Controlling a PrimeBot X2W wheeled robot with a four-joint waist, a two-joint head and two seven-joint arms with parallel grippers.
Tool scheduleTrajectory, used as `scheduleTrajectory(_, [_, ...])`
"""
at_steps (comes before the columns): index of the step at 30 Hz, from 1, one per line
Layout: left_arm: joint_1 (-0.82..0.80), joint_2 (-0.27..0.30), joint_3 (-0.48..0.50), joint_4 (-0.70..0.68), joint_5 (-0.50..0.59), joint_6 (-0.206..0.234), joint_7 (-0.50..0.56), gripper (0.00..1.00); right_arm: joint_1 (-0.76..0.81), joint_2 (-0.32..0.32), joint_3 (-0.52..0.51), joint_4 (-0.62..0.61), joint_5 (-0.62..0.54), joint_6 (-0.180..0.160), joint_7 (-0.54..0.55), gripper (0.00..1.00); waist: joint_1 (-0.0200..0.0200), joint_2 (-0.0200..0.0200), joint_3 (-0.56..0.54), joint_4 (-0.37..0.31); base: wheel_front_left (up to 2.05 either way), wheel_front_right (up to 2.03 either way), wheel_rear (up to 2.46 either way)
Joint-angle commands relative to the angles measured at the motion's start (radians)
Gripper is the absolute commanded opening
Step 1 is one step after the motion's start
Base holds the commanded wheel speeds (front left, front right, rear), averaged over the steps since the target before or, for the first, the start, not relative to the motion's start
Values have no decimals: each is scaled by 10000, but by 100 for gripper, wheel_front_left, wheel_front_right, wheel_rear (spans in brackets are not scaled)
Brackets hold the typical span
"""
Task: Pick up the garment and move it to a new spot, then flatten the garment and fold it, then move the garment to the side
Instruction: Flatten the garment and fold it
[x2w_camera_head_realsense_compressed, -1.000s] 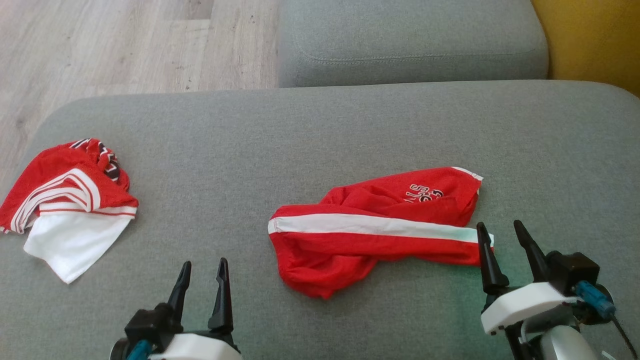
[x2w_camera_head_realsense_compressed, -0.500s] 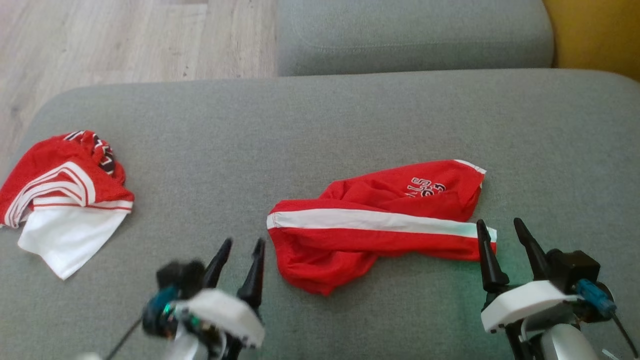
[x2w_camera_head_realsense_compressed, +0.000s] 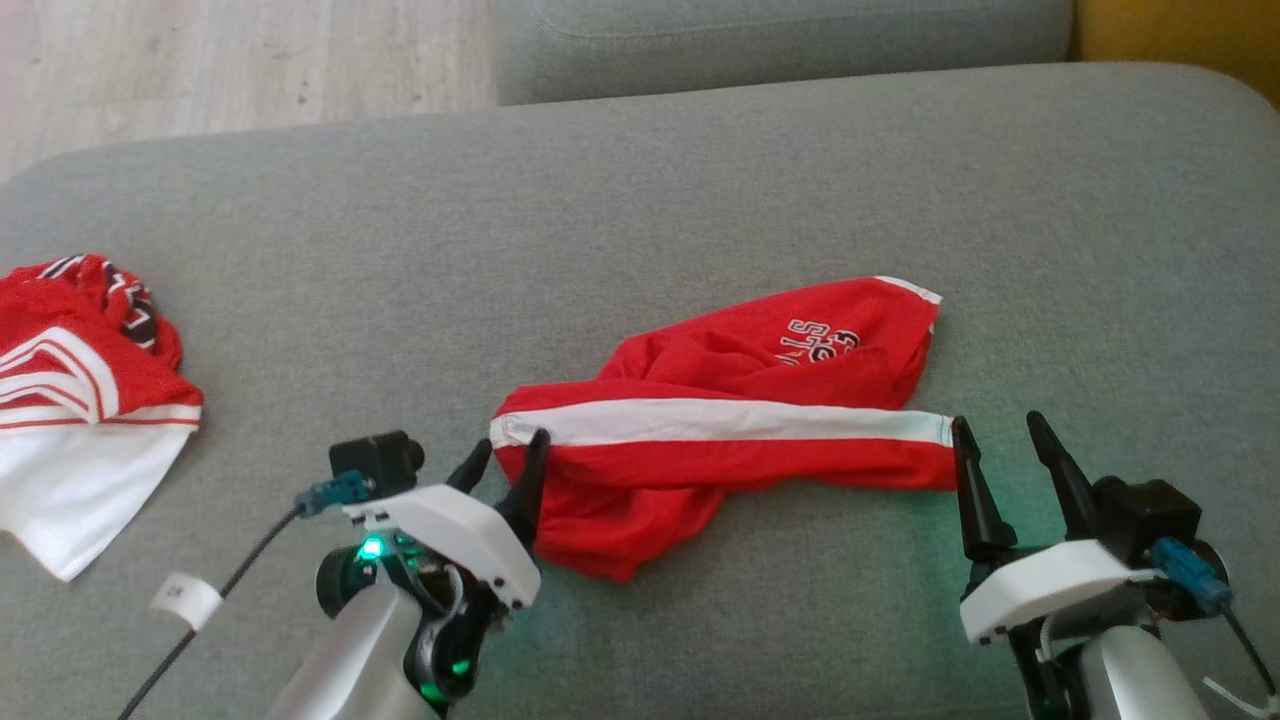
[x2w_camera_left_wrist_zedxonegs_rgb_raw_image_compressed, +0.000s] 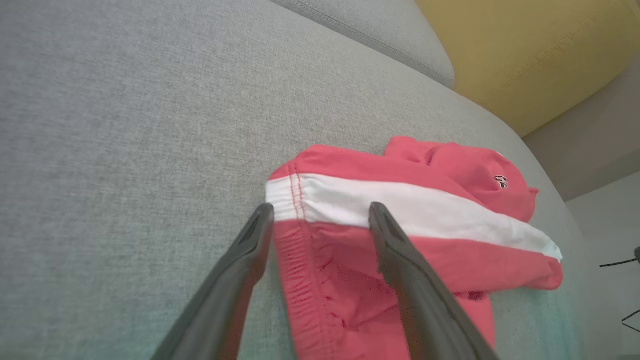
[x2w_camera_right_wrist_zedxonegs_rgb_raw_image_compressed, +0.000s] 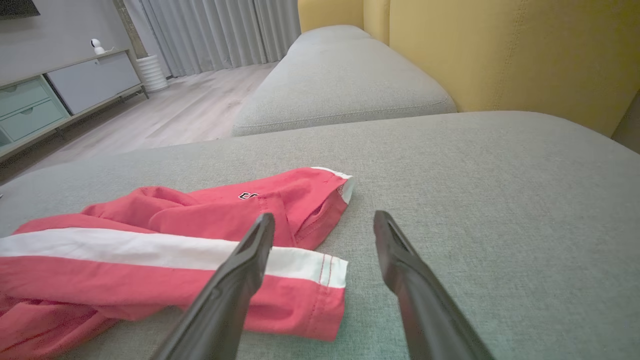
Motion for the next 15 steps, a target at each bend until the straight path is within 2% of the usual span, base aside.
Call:
scheduleTrajectory(1, [-591,-18,518,-108,-197,-64,-89,100,-433,-32,221,-280,-95,39,-95,100,-1,0,90,-119,0,0,0])
scheduleTrajectory(15, [-927,-77,781,610,-859,-269,225,100,-528,-32,187,-204,-125,39,-161,100,-1,0,187,-220,0,0,0])
